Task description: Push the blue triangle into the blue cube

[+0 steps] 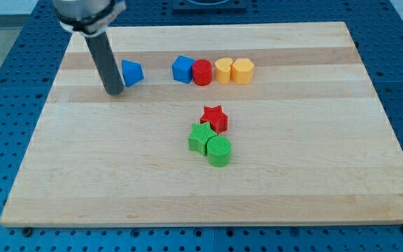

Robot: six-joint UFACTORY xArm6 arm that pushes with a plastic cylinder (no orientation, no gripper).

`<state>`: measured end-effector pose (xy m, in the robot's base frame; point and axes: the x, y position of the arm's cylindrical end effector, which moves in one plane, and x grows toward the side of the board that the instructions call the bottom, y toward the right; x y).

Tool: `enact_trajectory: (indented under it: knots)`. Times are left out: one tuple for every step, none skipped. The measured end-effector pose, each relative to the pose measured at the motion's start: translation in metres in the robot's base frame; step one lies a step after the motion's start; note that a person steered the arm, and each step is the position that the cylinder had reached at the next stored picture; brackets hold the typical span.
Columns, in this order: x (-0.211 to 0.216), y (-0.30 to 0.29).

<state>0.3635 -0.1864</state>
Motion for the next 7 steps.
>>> enact_trajectory:
  knots:
    - [-0.023, -0.013]
    - [-0.023, -0.013]
    - [-0.023, -0.004]
    - [-0.023, 0.009]
    - [-0.023, 0.017]
    - [-0.023, 0.023]
    - [-0.023, 0.029]
